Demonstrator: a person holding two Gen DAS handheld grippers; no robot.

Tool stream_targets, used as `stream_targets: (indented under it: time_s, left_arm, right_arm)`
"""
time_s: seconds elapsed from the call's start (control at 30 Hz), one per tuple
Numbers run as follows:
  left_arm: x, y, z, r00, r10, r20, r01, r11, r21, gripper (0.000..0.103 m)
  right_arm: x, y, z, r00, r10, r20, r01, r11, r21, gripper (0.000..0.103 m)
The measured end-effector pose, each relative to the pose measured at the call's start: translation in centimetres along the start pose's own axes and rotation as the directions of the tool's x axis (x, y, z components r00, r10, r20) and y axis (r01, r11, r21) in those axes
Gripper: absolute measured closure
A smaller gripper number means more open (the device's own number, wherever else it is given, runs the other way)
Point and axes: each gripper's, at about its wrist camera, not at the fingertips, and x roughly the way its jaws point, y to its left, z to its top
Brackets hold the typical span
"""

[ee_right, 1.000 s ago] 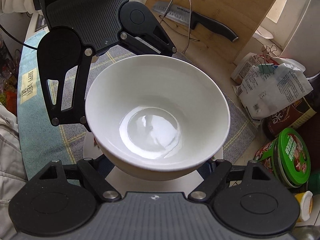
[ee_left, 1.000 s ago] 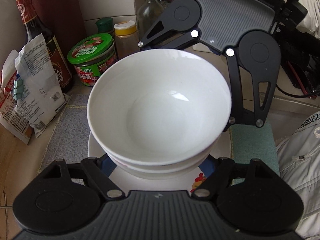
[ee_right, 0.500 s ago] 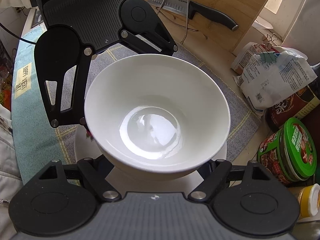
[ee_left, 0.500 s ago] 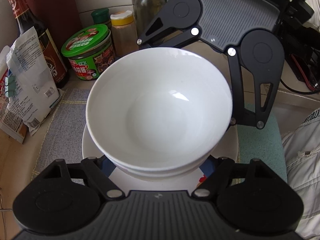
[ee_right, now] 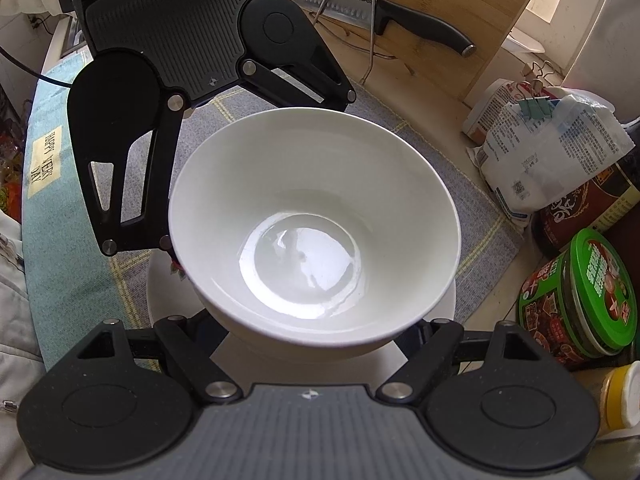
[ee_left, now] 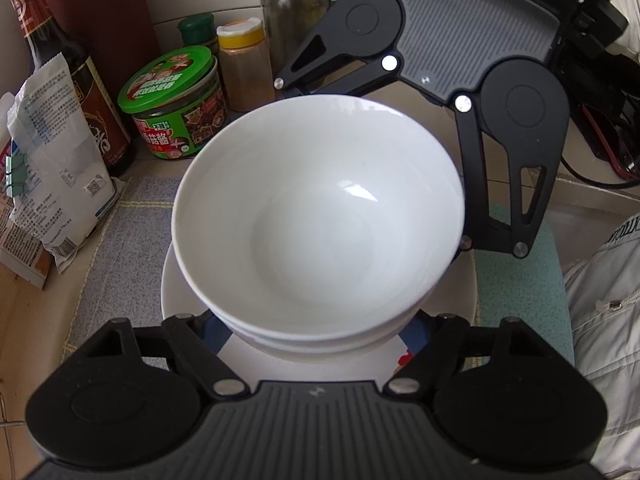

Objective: Organize plates and bowls
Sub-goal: 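Lift and carry the bowl stack with both grippers over the plate stack, then lower the bowl stack onto the plates and open both grippers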

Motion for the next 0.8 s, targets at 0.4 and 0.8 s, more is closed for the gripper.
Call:
stream_targets:
  time_s: [0.4,0.8]
  left_arm:
    - [-0.1,0.1,-0.3,1.0,0.004,0.006,-0.004,1.0,-0.012,0.02]
    - [-3.2,-1.4,-1.5,0.985,0.151,0.089,-0.148,0.988,-0.04,0.008]
  right_arm:
    - [-0.3,0.1,-0.2,1.0,-0.015,0.021,0.015,1.0,0.0,0.01]
    - [-1.2,0.4,-0.6,0.998,-0.022,0.061,0.022,1.0,0.006,0.0]
